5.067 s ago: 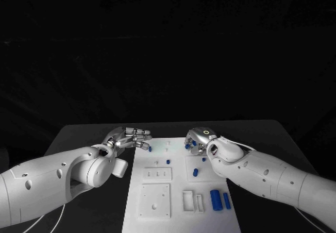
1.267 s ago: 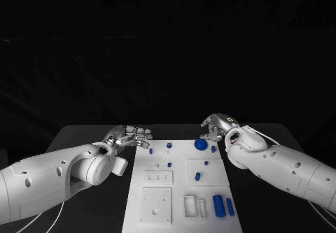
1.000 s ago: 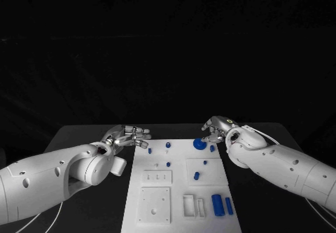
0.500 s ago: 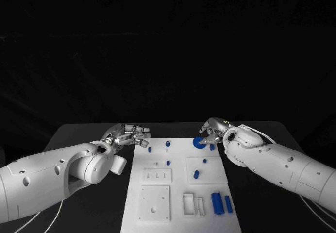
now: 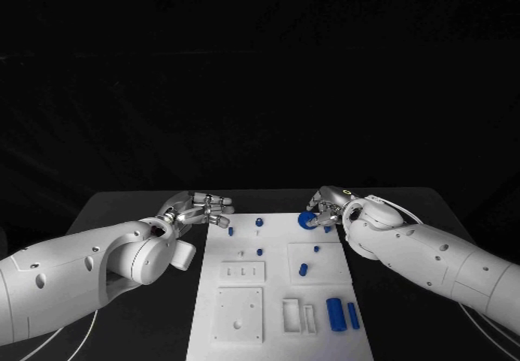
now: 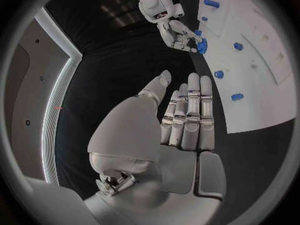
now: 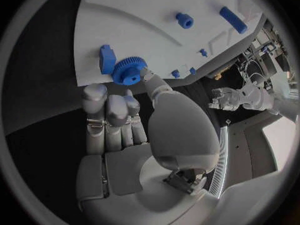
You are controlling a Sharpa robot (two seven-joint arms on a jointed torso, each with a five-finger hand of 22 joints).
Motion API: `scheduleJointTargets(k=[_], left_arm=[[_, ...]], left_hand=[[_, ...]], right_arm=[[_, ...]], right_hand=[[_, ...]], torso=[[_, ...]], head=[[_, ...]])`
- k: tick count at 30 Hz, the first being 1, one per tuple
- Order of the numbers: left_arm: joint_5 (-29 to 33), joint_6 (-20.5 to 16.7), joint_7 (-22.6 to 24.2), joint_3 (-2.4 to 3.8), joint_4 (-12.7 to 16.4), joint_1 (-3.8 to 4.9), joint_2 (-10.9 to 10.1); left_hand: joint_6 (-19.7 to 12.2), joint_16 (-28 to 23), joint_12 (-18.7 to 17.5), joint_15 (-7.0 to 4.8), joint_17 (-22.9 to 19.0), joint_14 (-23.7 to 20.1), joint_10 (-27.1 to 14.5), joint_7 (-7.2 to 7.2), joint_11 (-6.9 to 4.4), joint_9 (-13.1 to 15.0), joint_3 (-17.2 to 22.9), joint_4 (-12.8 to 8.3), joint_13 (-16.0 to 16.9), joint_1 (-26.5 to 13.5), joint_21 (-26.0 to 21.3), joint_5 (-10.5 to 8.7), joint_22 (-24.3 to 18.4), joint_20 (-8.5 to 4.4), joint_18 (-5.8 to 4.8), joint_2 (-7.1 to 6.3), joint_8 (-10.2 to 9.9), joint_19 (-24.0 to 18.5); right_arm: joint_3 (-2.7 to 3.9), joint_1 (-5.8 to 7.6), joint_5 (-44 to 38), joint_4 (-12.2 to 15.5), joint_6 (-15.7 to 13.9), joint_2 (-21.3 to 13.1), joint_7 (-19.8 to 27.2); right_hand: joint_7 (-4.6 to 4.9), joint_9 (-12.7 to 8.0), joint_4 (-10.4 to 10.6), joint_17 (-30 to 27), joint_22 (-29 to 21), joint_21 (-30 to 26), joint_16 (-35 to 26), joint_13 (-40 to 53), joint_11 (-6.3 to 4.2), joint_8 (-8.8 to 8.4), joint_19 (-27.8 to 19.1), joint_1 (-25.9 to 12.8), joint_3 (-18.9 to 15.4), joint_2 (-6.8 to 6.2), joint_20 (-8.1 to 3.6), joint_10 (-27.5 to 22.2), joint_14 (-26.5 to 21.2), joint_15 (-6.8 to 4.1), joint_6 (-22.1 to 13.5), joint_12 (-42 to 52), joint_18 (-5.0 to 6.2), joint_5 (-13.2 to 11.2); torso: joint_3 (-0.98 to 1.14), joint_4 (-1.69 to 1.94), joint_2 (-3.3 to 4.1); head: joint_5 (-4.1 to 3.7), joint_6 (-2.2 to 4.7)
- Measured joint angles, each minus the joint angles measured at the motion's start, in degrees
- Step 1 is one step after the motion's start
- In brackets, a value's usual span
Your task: Assemble the parts on the task board
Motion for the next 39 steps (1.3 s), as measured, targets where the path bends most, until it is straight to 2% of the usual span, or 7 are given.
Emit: scheduleJointTargets(k=[14, 22, 26, 28, 39], left_arm=[[-0.14, 0.15, -0.02, 0.00, -0.08, 0.00, 0.04], [-0.19, 0.21, -0.02, 0.00, -0.19, 0.00, 0.08], [-0.21, 0.23, -0.03, 0.00, -0.32, 0.00, 0.14], [-0.21, 0.24, -0.03, 0.00, -0.36, 0.00, 0.16], [-0.25, 0.32, -0.06, 0.00, -0.41, 0.00, 0.20]], left_hand=[[0.00, 0.00, 0.00, 0.00, 0.00, 0.00, 0.00, 0.00, 0.00, -0.01, 0.00, 0.00, 0.00, 0.00, 0.00, 0.00, 0.00, 0.00, -0.01, 0.00, 0.00, 0.00], [0.00, 0.00, 0.00, 0.00, 0.00, 0.00, 0.00, 0.00, 0.00, -0.01, 0.00, 0.00, 0.00, 0.00, 0.00, 0.00, 0.00, 0.00, 0.00, 0.00, 0.00, 0.00], [0.00, 0.00, 0.00, 0.00, 0.00, 0.00, 0.00, 0.00, 0.00, -0.02, 0.00, 0.00, 0.00, 0.00, 0.00, 0.00, -0.02, 0.00, 0.00, 0.00, 0.00, 0.00], [0.00, 0.00, 0.00, 0.00, 0.00, 0.00, 0.00, 0.00, 0.00, -0.02, 0.00, 0.00, 0.00, 0.00, 0.00, 0.00, -0.04, 0.00, -0.01, 0.00, 0.00, 0.00], [0.00, 0.00, 0.00, 0.00, 0.00, 0.00, 0.00, 0.00, 0.00, -0.02, 0.00, 0.00, 0.00, 0.00, 0.00, 0.00, -0.04, 0.00, 0.00, 0.00, 0.00, 0.00]], right_arm=[[-0.13, -0.13, -0.41, -1.35, 0.46, 0.80, 0.05], [-0.19, -0.07, -0.64, -1.68, 0.71, 0.85, 0.13], [-0.22, 0.01, -0.84, -1.77, 0.85, 0.91, 0.18], [-0.25, 0.04, -0.96, -1.78, 0.90, 0.93, 0.21], [-1.04, 0.32, -2.23, -1.53, 0.96, 1.03, 0.33]], right_hand=[[-0.04, 0.00, -0.74, 0.31, -0.01, 0.43, 0.00, 0.17, 0.10, 0.00, 0.00, -0.25, 1.38, 0.25, 0.00, 0.30, 0.00, 0.00, 0.45, 0.20, 0.00, 0.00], [-0.03, -0.05, -1.75, 0.68, -0.01, 1.12, 0.29, 0.43, 0.10, -0.01, 0.00, -0.69, 3.74, 0.23, 0.00, 0.30, 0.02, 0.02, 0.86, 0.56, -0.01, 2.37], [-0.03, -0.17, -3.17, 1.12, -0.01, 2.22, 0.60, 1.04, -0.10, -0.23, 0.00, -1.07, 5.75, -0.15, 0.00, 0.52, 0.20, 0.20, 0.86, 1.12, -0.01, 4.01], [-0.03, -0.17, -3.70, 1.20, -0.02, 2.42, 0.88, 1.15, 0.10, -0.30, 0.00, -1.07, 6.29, -0.15, -0.01, 0.72, 0.20, 0.20, 0.86, 1.35, -0.01, 4.04], [-0.02, -0.15, -4.90, 1.58, -0.02, 3.32, 1.25, 1.49, 0.10, -0.50, -0.12, -1.31, 7.59, 0.08, 0.12, 0.70, 0.20, 0.20, 0.90, 1.73, -0.01, 4.50]], torso=[[-0.01, 0.01, 0.02], [-0.01, -0.05, -0.01], [-0.01, -0.04, -0.01], [-0.01, -0.04, -0.01], [-0.01, -0.04, 0.00]], head=[[0.14, -0.29], [0.15, -0.41], [0.11, -0.43], [0.10, -0.47], [0.05, -0.79]])
